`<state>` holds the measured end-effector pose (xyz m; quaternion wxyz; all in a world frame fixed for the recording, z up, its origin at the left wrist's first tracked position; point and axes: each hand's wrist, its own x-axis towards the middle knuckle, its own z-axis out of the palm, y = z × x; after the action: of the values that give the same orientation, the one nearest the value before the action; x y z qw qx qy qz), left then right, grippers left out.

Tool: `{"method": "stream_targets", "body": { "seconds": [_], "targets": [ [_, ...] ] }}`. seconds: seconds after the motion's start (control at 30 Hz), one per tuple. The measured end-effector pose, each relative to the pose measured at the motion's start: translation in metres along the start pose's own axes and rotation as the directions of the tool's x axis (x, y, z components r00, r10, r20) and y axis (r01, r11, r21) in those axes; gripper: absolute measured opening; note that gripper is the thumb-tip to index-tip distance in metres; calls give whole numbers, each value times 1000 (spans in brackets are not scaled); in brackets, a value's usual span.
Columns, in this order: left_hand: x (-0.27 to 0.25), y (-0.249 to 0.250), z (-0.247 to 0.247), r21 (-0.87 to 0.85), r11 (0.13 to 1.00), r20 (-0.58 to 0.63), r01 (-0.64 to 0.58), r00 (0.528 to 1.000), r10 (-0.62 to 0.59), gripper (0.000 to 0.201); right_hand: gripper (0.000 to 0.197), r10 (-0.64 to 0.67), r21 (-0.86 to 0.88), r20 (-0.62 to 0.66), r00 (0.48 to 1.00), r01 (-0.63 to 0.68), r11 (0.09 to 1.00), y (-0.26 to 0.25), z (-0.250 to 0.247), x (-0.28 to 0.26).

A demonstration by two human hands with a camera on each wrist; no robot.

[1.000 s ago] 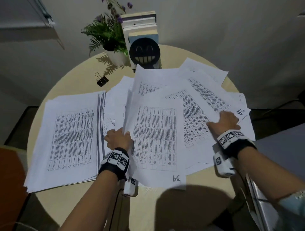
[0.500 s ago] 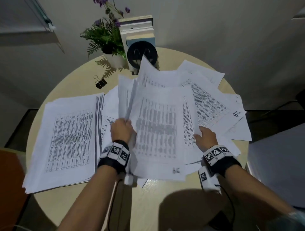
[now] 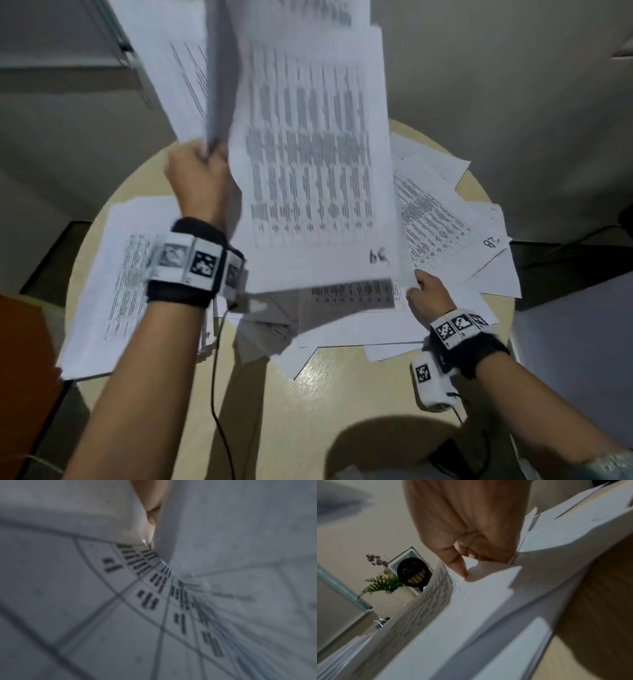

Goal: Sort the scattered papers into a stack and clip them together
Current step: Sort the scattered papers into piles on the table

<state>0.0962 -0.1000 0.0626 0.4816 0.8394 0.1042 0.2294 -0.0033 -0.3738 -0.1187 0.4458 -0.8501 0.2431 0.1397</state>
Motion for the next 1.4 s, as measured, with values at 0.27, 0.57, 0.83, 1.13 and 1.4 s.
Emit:
{"method": "stream_targets", "body": {
  "seconds": [0.27,0.57,0.83,1.13,1.4],
  "targets": [
    [-102,-116,65,175,848,487,500,705,-516,40,58,111,441,67,992,-130,888,-11,3,-5],
    [-108,-133,72,301,772,524,560,579,-625,82,26,-80,158,133,988,58,986,-33,23,-19],
    [-90,-93,35,-47,784,584,619,654,-481,66,13,-281,290,91,955,244,925,-63,-36,-34],
    [-38,16,6,-550,824,305,135,951,48,21,37,-412,380,-374,831,542,749,-141,-81,-53],
    [-43,15,-15,-691,706,395,156,900,187,41,50,-481,562,-377,791,609,561,-149,-71,-83]
  ]
}}
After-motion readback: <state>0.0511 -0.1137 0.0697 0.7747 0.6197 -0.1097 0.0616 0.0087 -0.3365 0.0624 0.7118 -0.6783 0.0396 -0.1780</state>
